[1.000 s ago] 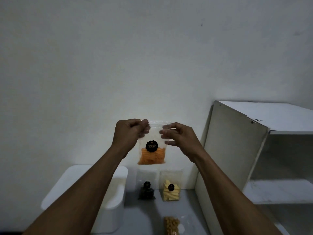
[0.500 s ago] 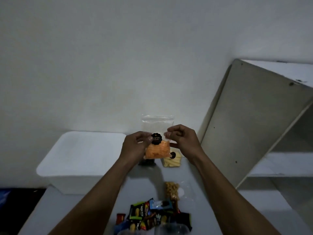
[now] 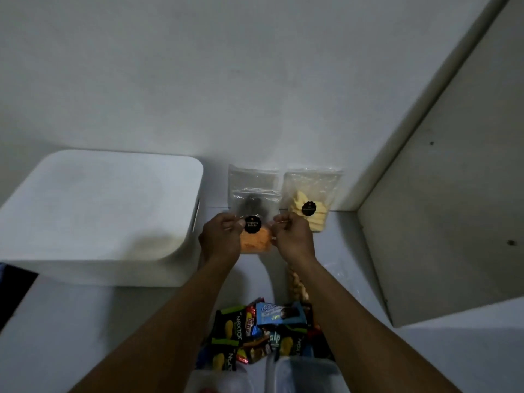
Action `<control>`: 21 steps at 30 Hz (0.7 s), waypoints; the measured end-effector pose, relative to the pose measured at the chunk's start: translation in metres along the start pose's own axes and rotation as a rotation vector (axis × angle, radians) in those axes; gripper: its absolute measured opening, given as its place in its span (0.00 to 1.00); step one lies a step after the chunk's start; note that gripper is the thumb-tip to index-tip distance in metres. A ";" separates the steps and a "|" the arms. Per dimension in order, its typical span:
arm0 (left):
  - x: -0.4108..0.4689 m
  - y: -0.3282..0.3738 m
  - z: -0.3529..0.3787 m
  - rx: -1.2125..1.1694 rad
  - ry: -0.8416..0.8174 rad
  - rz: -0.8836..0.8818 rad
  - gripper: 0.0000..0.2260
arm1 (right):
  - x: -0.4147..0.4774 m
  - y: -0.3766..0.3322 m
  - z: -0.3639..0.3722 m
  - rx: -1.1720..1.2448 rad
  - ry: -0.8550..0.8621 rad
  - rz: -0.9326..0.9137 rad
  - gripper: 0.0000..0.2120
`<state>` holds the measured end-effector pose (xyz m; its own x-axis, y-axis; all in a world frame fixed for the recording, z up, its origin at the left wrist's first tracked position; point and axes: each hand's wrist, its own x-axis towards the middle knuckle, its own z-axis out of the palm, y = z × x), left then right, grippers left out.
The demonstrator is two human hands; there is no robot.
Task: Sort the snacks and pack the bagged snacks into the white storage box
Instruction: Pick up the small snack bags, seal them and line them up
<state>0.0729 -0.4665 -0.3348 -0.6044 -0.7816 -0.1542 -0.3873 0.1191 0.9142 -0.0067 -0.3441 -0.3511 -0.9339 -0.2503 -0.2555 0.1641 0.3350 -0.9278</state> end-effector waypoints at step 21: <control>-0.045 -0.010 0.051 0.207 -0.177 0.341 0.15 | -0.020 0.015 -0.075 -0.397 -0.083 0.038 0.23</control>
<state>0.0688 -0.4017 -0.3561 -0.8250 -0.5614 0.0650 -0.2657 0.4867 0.8322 -0.0098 -0.2663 -0.3392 -0.8979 -0.2983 -0.3236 0.0469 0.6663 -0.7442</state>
